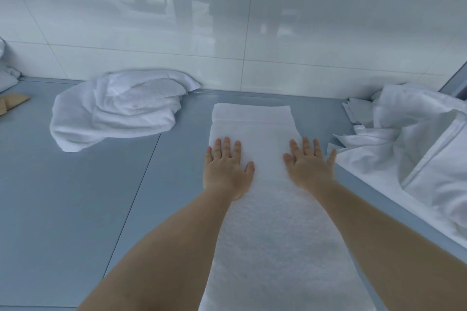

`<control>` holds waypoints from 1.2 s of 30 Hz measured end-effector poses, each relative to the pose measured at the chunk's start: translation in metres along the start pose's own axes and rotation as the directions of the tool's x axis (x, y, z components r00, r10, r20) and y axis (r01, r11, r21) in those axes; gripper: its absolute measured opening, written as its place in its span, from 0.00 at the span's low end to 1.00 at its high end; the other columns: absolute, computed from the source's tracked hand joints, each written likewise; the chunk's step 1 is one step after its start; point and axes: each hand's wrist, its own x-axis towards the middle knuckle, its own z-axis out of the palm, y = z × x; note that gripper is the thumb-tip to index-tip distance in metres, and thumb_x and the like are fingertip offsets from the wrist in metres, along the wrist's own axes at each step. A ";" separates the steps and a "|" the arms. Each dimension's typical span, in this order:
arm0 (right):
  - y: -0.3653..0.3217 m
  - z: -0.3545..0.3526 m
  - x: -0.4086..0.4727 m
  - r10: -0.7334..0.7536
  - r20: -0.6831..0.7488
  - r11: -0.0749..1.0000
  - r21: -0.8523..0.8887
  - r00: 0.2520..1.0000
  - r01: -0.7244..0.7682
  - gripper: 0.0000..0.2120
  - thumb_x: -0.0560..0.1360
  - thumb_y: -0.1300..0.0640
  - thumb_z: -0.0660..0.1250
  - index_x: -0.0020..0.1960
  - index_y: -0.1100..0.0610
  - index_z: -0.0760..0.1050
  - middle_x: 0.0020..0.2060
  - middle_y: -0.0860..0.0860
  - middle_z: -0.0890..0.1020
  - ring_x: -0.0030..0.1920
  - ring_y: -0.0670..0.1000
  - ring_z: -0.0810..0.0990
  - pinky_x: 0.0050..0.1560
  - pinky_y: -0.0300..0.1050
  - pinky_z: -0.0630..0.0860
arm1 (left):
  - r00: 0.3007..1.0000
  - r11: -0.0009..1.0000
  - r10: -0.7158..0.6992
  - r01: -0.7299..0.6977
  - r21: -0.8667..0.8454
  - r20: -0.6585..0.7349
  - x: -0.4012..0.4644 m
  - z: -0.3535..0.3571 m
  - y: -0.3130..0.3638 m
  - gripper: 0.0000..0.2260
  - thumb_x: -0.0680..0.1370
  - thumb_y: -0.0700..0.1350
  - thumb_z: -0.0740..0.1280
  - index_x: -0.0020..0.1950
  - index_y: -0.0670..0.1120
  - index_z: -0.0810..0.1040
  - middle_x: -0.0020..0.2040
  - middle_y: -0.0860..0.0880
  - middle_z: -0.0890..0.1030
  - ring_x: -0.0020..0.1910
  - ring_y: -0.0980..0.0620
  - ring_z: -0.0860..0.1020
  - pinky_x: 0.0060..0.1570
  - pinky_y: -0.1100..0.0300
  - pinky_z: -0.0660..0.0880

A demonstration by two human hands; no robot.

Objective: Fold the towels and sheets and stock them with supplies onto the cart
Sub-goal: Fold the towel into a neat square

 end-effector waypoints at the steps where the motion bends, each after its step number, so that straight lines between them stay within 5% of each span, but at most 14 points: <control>1: 0.000 0.000 -0.010 -0.006 -0.011 1.000 0.007 1.000 0.006 0.27 0.80 0.39 0.38 0.78 0.43 0.39 0.78 0.47 0.39 0.77 0.52 0.36 0.72 0.68 0.37 | 1.000 1.000 0.000 0.000 0.000 0.002 0.003 -0.001 0.000 0.32 0.79 0.63 0.44 0.79 0.50 0.42 0.79 0.46 0.41 0.78 0.46 0.39 0.75 0.48 0.37; 7: -0.047 0.028 -0.089 -0.187 -0.035 0.975 0.116 0.982 0.190 0.32 0.71 0.31 0.30 0.74 0.35 0.33 0.75 0.41 0.34 0.75 0.50 0.30 0.68 0.66 0.29 | 1.000 1.000 0.018 -0.018 0.013 -0.009 0.021 -0.003 -0.001 0.32 0.80 0.63 0.44 0.79 0.50 0.43 0.80 0.46 0.43 0.78 0.46 0.40 0.75 0.48 0.39; 15: -0.064 0.042 -0.088 -0.158 -0.118 0.984 0.065 0.980 0.166 0.32 0.72 0.32 0.29 0.75 0.38 0.33 0.77 0.45 0.38 0.76 0.54 0.34 0.69 0.69 0.31 | 0.987 0.990 0.133 -0.136 -0.025 -0.094 0.017 -0.013 -0.002 0.23 0.83 0.53 0.49 0.77 0.48 0.59 0.78 0.46 0.57 0.78 0.48 0.52 0.75 0.50 0.46; 23: -0.064 0.039 -0.086 -0.154 -0.116 0.980 0.106 0.981 0.166 0.30 0.74 0.35 0.30 0.75 0.37 0.36 0.78 0.45 0.40 0.77 0.54 0.36 0.68 0.68 0.30 | 0.995 0.998 0.053 -0.056 -0.028 -0.079 -0.081 0.008 -0.003 0.24 0.83 0.54 0.42 0.79 0.51 0.44 0.80 0.50 0.45 0.78 0.52 0.43 0.74 0.53 0.39; 31: -0.021 0.035 -0.098 -0.123 -0.097 0.988 0.084 0.988 0.132 0.26 0.80 0.40 0.37 0.77 0.40 0.39 0.78 0.44 0.42 0.77 0.48 0.39 0.72 0.66 0.34 | 0.999 0.998 0.048 -0.049 -0.040 -0.023 -0.092 0.005 -0.005 0.29 0.80 0.60 0.42 0.79 0.53 0.41 0.79 0.51 0.43 0.78 0.53 0.41 0.75 0.50 0.38; 34: 0.004 0.029 -0.108 -0.035 -0.058 0.999 0.028 0.998 0.037 0.26 0.81 0.43 0.38 0.78 0.45 0.40 0.78 0.45 0.42 0.77 0.49 0.40 0.72 0.67 0.35 | 0.993 0.997 0.072 -0.072 0.003 -0.098 -0.097 0.003 -0.001 0.29 0.81 0.60 0.45 0.79 0.50 0.51 0.79 0.47 0.53 0.78 0.50 0.49 0.76 0.49 0.39; 36: 0.000 0.025 -0.118 -0.065 -0.112 0.998 0.008 0.992 0.066 0.26 0.82 0.46 0.42 0.79 0.49 0.42 0.78 0.48 0.44 0.78 0.51 0.41 0.71 0.67 0.35 | 0.970 0.993 0.113 -0.118 -0.010 -0.216 -0.102 -0.001 0.002 0.23 0.81 0.54 0.55 0.73 0.45 0.69 0.73 0.43 0.69 0.74 0.45 0.64 0.75 0.48 0.51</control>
